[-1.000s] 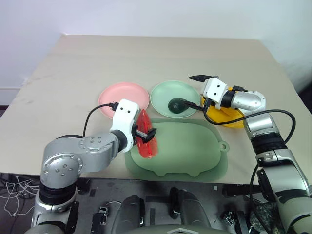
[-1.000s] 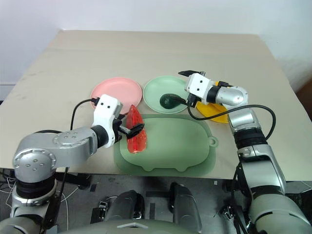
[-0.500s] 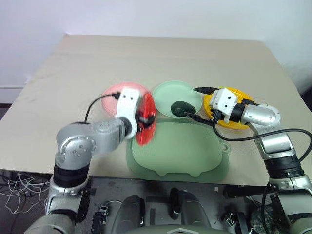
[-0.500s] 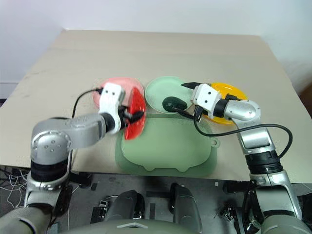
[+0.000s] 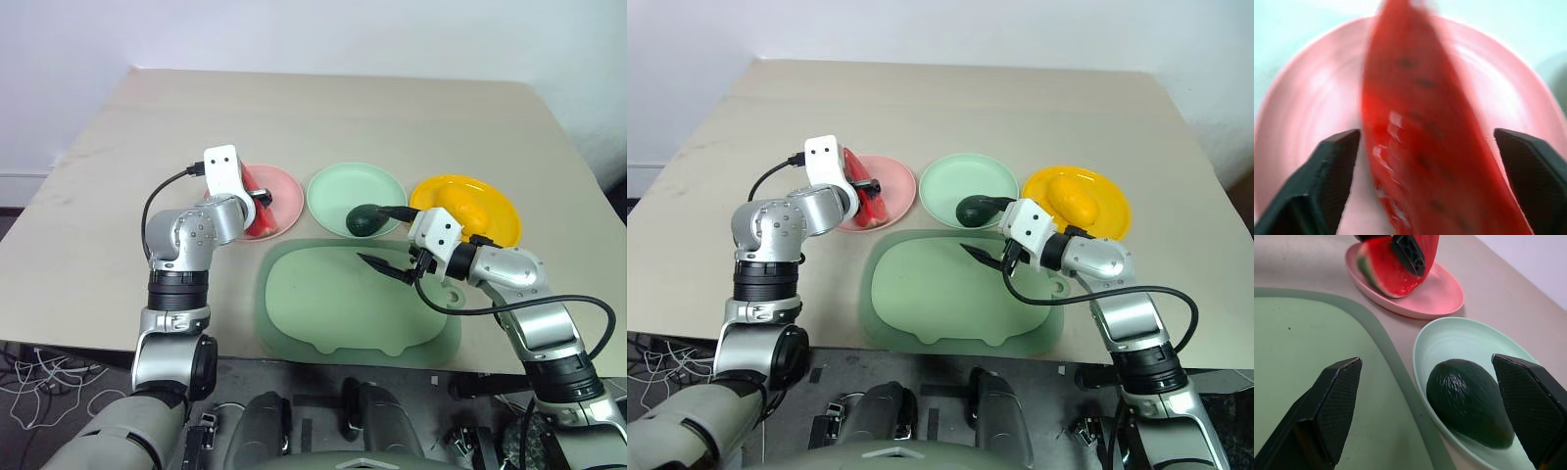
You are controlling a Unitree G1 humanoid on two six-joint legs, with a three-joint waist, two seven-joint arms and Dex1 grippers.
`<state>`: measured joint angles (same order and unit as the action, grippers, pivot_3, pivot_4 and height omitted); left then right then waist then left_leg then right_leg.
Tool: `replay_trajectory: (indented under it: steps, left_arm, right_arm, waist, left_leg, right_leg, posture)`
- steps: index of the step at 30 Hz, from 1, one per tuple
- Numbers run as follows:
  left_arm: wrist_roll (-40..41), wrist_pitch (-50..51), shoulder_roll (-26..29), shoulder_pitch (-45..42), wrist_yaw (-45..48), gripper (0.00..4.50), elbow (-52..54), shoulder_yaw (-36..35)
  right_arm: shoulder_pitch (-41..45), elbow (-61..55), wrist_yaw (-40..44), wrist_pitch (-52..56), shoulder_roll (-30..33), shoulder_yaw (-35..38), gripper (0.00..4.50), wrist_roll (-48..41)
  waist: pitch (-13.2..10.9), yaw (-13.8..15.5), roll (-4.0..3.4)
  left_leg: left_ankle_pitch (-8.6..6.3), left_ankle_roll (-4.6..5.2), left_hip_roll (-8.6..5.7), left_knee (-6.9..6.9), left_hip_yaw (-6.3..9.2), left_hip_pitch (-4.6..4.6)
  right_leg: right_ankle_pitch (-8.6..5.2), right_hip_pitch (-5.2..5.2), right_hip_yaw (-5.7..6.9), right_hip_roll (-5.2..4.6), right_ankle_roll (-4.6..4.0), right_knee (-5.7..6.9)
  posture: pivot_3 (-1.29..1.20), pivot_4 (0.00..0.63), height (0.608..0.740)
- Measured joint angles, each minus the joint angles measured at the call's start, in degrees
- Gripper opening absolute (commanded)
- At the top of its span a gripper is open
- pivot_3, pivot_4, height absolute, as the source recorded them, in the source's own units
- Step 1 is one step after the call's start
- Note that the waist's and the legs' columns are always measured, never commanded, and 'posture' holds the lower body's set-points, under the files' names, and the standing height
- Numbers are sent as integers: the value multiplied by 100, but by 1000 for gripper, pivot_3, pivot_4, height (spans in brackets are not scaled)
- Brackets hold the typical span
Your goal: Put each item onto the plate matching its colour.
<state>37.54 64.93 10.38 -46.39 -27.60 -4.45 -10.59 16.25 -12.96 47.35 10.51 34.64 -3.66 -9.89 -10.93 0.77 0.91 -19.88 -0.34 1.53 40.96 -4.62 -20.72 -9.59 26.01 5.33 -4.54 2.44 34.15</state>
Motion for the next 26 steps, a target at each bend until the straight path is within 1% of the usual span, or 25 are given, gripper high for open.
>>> replay_trajectory:
  steps: [2,5,9,11,12,14,15,17,19,23,24,26]
  left_arm:
    - [23,69,-77,9,3,4442,294,-208]
    - [143,125,-104,130,72,4442,1224,-512]
    - [188,59,717,797,812,4442,2697,-497]
    - [195,-174,1179,1538,1370,4442,3303,-700]
    - [199,-235,1356,1817,1580,4442,3435,-779]
    - [269,-556,1877,2811,2440,4442,3772,-1101]
    - [286,-738,2101,3281,2868,4442,3909,-1231]
    - [298,-1178,2403,4161,3695,4442,4117,-1473]
    - [246,-1567,2541,4821,4331,4442,4160,-1553]
    - [-14,-2390,2678,5793,5371,4442,4262,-1376]
    - [-80,-2558,2674,5997,5565,4442,4294,-1281]
    - [-142,-2736,2628,6130,5764,4442,4290,-1135]
  right_arm:
    - [-136,-55,-13,91,6,0,4500,-8]
    - [-261,-44,-20,141,26,11,4500,-31]
    - [-246,178,12,140,87,227,4500,-122]
    - [-229,327,100,210,265,514,4500,-317]
    - [-238,349,133,248,321,648,4500,-396]
    - [-265,422,271,462,497,986,4500,-700]
    - [-318,443,379,603,616,1124,4500,-845]
    - [-650,420,645,800,902,1360,4500,-1084]
    - [-1103,424,880,931,1112,1505,4500,-1192]
    - [-1535,397,1171,1325,1236,1763,4500,-1616]
    - [-1616,396,1221,1402,1303,1849,4500,-1671]
    - [-1696,379,1271,1432,1370,1964,4500,-1739]
  waist:
    - [-2,-2,3]
    - [-2,-21,3]
    - [-3,-37,0]
    - [-3,-27,-1]
    - [-3,-25,-1]
    - [-4,-22,-2]
    - [-4,-7,0]
    - [-3,36,0]
    - [-4,103,0]
    - [-4,131,-3]
    - [-5,138,-6]
    - [-5,146,-5]
  left_leg:
    - [0,0,2,0,1,-1]
    - [0,0,8,-2,-2,4]
    - [-1,-1,10,-10,-11,15]
    - [-2,0,10,-12,-13,16]
    - [-2,1,11,-11,-15,16]
    - [-3,2,18,-12,-16,14]
    - [-6,9,18,-11,-16,10]
    - [-25,42,20,-11,-11,10]
    - [-35,58,19,-5,-15,9]
    - [-38,61,21,0,-27,10]
    - [-39,62,21,0,-29,9]
    - [-39,62,24,0,-27,1]
  right_leg:
    - [0,1,0,0,0,0]
    - [0,2,-3,2,-1,2]
    - [-1,1,-13,5,-2,5]
    - [-2,1,-15,3,-2,4]
    - [-2,2,-15,4,-3,4]
    - [-3,6,-14,5,-5,4]
    - [-13,8,-14,6,-21,1]
    - [-18,4,-10,0,-19,-2]
    - [-22,3,-11,-4,-20,-7]
    - [-35,9,-22,-4,-2,-10]
    - [-36,12,-24,-4,-2,-9]
    - [-36,21,-23,-1,-2,-9]
  posture:
    - [0,150,740]
    - [0,150,740]
    - [0,150,740]
    - [0,150,740]
    - [0,150,740]
    - [0,150,740]
    - [0,150,740]
    - [0,150,740]
    - [0,150,740]
    - [0,150,740]
    - [0,150,740]
    - [0,150,740]
